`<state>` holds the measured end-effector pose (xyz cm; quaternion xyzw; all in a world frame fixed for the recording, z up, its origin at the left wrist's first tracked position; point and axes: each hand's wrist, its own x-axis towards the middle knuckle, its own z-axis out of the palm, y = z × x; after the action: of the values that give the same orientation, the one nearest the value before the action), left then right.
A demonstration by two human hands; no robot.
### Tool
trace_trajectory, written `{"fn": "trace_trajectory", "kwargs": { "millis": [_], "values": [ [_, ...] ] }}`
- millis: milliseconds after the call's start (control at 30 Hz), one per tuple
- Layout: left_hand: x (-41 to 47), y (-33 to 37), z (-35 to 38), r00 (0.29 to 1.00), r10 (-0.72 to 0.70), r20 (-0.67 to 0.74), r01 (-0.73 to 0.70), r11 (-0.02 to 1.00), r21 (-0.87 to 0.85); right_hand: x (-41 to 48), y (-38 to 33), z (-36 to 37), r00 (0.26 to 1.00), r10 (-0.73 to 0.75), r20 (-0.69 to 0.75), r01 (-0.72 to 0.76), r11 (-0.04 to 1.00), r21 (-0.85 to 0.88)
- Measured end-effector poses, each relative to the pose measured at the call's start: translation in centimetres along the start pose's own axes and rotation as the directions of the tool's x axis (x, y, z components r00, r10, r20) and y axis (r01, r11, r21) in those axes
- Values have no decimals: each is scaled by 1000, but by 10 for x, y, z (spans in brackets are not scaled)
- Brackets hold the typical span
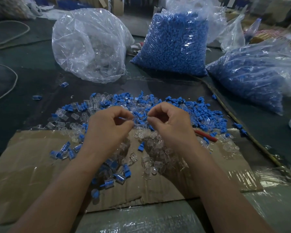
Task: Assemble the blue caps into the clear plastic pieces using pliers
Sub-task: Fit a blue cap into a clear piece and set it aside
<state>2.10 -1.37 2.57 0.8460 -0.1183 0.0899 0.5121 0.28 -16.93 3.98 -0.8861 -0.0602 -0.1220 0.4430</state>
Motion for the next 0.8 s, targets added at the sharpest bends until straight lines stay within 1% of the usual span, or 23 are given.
{"fn": "trace_trajectory", "kwargs": {
  "millis": [100, 200, 267, 333, 400, 467, 567, 633, 733, 800],
  "values": [
    [1, 4, -1, 996, -82, 43, 89, 970, -225, -2, -6, 0, 999, -52, -13, 54, 984, 168],
    [1, 6, -3, 989, -88, 115, 125, 918, -376, -3, -9, 2, 997, -73, 3, 70, 970, 232],
    [1, 6, -5, 982, -84, 171, 153, 885, -439, -3, -9, 4, 997, -73, 12, 68, 965, 254],
    [1, 7, -6, 976, -85, 202, 170, 876, -452, -3, -8, 5, 997, -71, 16, 64, 960, 272],
    [1, 7, -6, 973, -86, 212, 172, 886, -430, -4, -8, 5, 997, -72, 15, 65, 961, 270],
    [1, 7, -6, 972, -92, 217, 178, 890, -420, -4, -8, 7, 996, -89, -10, 89, 970, 227],
    [1, 8, -6, 971, -93, 219, 189, 859, -475, -5, -7, 8, 991, -119, -66, 129, 979, 161],
    [0, 8, -5, 976, -64, 210, 158, 869, -468, -5, -6, 8, 990, -122, -72, 132, 979, 155],
    [-1, 9, -5, 979, -26, 202, 109, 905, -412, -5, -5, 10, 993, -113, -43, 118, 980, 159],
    [-1, 9, -6, 981, -24, 191, 101, 910, -403, -5, -6, 9, 994, -102, -33, 107, 974, 197]
  ]
}}
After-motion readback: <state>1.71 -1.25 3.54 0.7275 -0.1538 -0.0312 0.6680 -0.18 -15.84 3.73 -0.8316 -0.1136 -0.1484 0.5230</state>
